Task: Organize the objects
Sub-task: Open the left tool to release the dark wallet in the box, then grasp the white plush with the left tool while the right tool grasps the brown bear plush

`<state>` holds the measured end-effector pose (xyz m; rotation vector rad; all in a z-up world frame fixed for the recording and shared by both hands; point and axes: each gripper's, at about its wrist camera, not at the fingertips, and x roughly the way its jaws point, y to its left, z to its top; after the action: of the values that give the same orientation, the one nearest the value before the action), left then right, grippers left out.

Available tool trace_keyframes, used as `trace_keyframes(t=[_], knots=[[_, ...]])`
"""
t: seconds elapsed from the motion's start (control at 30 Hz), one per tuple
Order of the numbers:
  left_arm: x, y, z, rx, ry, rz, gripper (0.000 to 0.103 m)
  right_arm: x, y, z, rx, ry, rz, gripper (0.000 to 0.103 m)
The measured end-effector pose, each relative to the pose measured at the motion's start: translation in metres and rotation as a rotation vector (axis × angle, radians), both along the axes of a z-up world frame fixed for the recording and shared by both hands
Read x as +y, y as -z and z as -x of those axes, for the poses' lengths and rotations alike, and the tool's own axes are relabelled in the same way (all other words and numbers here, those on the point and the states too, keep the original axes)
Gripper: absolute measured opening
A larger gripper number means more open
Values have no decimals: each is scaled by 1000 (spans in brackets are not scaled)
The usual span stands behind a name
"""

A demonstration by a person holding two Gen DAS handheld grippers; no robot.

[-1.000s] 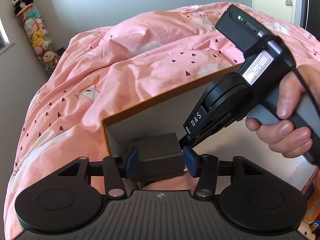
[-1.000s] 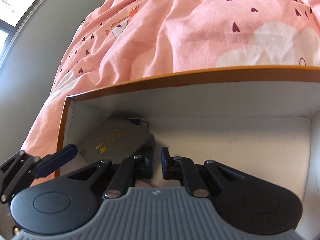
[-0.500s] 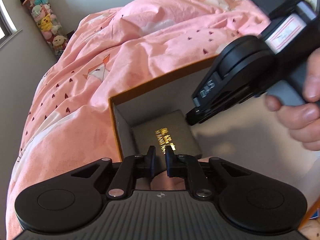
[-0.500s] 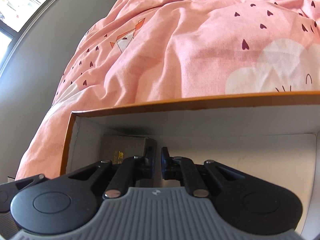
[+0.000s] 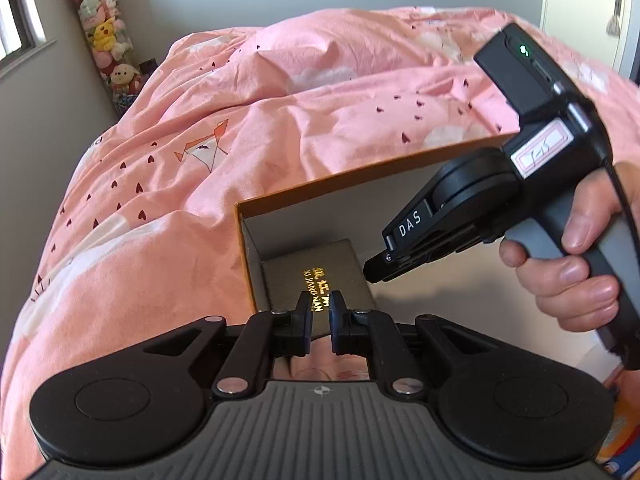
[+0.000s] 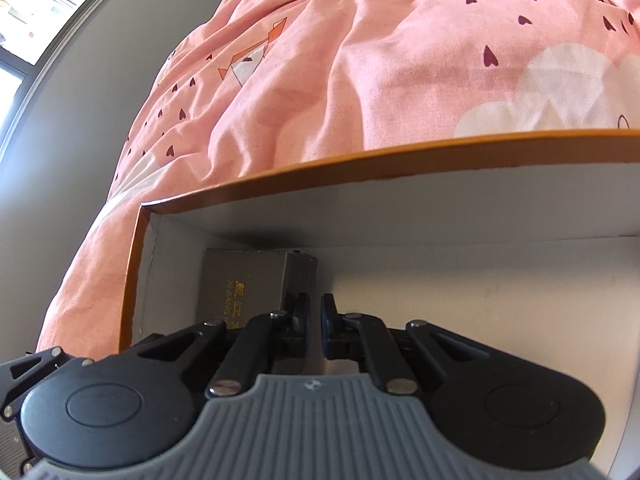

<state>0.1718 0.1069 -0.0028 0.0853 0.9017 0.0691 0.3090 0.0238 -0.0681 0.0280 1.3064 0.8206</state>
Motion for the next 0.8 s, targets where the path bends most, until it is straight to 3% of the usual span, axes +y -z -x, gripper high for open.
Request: trace_keyframes(t=[0.2,0.33,0.43,0.53,0.7,0.8], knots=[[-10,-25,26,-55,-10,100,12,-18,-35,24,-111,-42,12,8],[-20,-33,50,-50,8,191,12,-45,-62,56,-214,-82,20,12],[-29,-29,67,-9,36,257,12,-73,-78,86,-276,-117,9,14],[-40,-18,82,45,73,299,12,-103,-83,107,-276,-96,4,28],[-54,2,104,144,82,395,14,-149,-76,139,-262,-20,36,30],[-61,10,112,191,77,435,21,-173,-83,159,-364,36,61,30]])
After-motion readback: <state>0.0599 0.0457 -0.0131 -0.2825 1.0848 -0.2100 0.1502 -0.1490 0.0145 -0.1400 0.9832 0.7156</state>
